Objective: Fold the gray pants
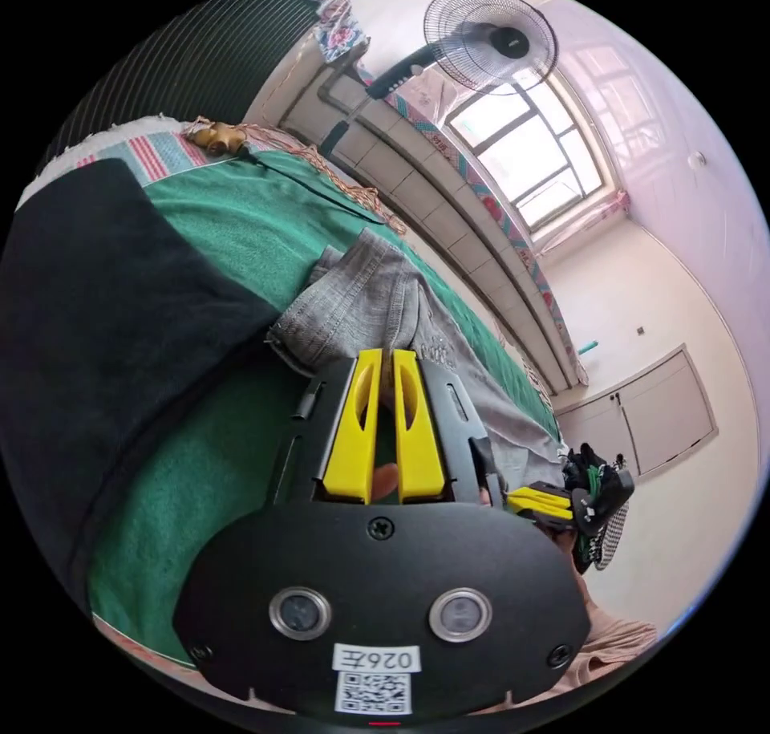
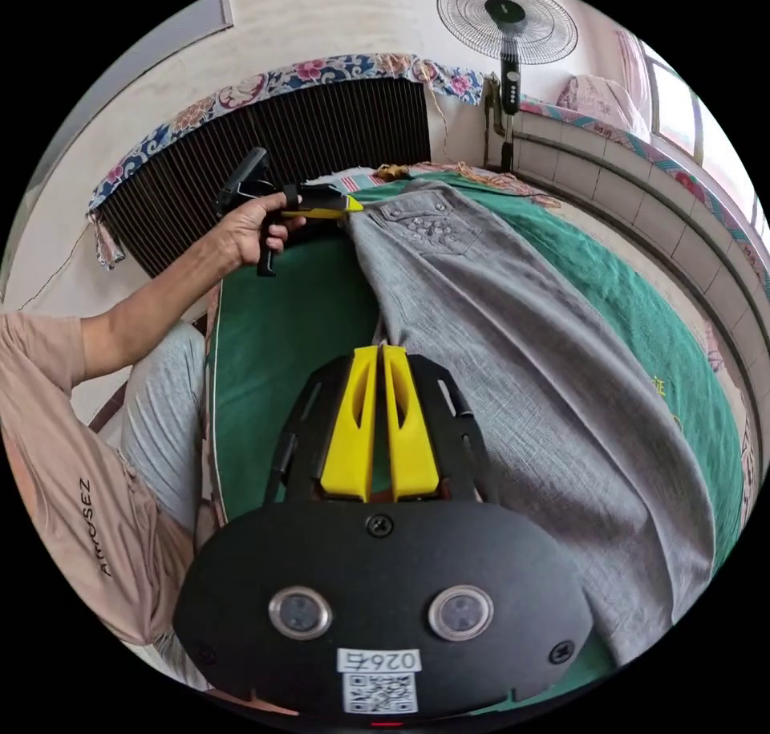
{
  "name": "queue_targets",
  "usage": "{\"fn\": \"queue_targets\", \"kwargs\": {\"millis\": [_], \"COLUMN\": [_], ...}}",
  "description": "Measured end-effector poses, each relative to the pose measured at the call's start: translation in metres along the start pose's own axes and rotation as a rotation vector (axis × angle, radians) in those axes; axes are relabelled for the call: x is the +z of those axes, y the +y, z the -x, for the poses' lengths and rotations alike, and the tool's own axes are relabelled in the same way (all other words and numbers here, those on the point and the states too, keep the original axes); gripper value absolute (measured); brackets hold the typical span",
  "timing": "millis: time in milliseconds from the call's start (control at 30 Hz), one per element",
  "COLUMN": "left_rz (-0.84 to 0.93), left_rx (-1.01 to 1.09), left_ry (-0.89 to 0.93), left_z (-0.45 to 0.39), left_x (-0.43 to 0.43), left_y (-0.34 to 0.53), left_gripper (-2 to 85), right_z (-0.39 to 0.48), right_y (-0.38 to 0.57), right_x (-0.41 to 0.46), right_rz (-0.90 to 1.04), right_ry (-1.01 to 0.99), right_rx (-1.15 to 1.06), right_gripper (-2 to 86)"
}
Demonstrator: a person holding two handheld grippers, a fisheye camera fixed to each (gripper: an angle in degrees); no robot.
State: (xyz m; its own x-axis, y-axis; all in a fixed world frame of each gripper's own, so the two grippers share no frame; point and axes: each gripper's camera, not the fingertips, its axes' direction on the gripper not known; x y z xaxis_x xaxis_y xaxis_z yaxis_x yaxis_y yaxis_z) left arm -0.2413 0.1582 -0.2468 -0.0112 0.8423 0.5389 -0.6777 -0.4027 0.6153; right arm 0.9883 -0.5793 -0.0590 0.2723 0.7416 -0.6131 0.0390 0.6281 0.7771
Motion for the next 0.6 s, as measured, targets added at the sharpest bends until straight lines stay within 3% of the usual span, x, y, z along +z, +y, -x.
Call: {"fn": "queue_targets", "kwargs": {"millis": [100, 200, 267, 400, 500, 567, 600], "left_rz": [-0.114, -0.232, -0.313, -0.221, 0.003, 0.159, 0.167], "left_rx": [-0.182, -0.256, -0.144, 0.161, 0.312, 0.35, 0.357], "left_ry": [0.062, 0.149, 0.184, 0.174, -0.006, -0.339, -0.357], "left_z": [0.026, 0.041, 0.024, -0.034, -0.082, -0.099, -0.102], "left_x": [-0.02, -0.044, -0.055, -0.028, 0.029, 0.066, 0.068], "left_y": [0.018, 0.03, 0.028, 0.004, -0.005, -0.003, -0.002], "left_gripper": [1.7, -0.1, -0.7, -0.9, -1.0, -0.9, -0.9], "right_z": [-0.002, -0.008, -0.007, -0.009, -0.017, -0.013, -0.005], "right_y": [0.014, 0.015, 0.009, -0.029, -0.067, -0.083, -0.087], "right_x": [0.029, 0.019, 0.0, -0.02, 0.024, 0.068, 0.082], "right_rz": [0.102, 0.074, 0.016, -0.128, -0.052, 0.089, 0.101], "right_ry": [-0.049, -0.097, -0.09, 0.025, 0.062, 0.032, 0.069], "right_rx": [0.021, 0.071, 0.07, 0.127, 0.179, 0.176, 0.194], "right_gripper": [-1.1, -0.9, -0.9, -0.9, -0.9, -0.9, -0.9]}}
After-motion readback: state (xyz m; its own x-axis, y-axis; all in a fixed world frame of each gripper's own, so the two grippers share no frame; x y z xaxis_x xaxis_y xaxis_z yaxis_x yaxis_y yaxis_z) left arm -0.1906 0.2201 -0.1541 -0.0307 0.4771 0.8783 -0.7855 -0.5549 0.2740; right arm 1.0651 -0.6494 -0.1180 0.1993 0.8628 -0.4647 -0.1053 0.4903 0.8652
